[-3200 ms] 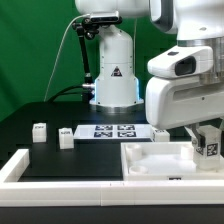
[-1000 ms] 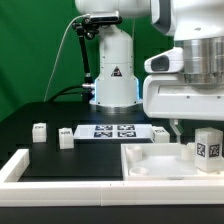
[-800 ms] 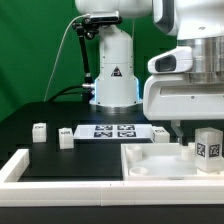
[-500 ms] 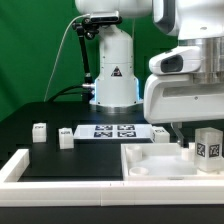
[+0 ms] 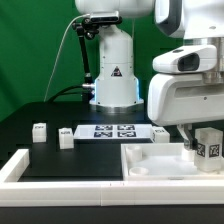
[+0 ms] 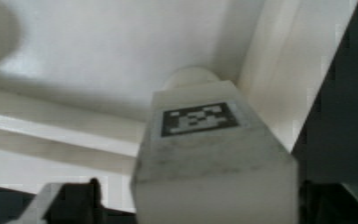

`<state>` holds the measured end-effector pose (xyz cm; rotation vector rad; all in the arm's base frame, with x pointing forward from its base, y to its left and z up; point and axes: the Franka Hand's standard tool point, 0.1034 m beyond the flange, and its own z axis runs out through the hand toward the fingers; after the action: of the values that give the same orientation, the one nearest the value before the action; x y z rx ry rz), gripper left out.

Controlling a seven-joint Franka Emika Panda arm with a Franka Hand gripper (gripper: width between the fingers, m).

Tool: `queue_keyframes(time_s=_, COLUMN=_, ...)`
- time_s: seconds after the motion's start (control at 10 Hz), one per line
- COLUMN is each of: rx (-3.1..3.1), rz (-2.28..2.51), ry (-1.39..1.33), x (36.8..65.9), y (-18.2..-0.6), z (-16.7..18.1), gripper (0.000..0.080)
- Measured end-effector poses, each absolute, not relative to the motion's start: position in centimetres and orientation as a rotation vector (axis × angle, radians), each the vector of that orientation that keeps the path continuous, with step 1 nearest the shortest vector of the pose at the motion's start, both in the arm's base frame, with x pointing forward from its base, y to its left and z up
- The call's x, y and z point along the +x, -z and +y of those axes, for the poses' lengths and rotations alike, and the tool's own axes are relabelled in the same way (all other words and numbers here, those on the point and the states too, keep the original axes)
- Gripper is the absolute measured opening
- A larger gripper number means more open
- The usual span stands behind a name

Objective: Assemble one leg

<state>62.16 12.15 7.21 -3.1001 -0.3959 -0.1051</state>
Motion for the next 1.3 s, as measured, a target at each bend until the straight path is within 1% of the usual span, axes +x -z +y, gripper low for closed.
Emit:
queue_keyframes(time_s=0.1, rx=-3.100, rz=-0.396, ry=0.105, x=62.2, y=-7.2, z=12.1, gripper=0.0383)
queue_keyframes(time_s=0.2, rx=-3.101, rz=-0.384, ry=0.105, x=62.2, y=-7.2, z=12.2, gripper=0.0290)
queue_keyframes(time_s=0.4, rx=-3.100, rz=-0.330, ry=0.100, x=62.1, y=-7.2, z=12.2, gripper=0.0290)
queue_keyframes(time_s=0.9, rx=-3.010, rz=0.542, ry=0.122, x=62.3, y=-7.0, z=11.4, gripper=0.0290)
queue_keyframes(time_s=1.3, rx=-2.806, rz=1.094, ry=0.128, x=62.6, y=-7.0, z=10.8, gripper=0.0290)
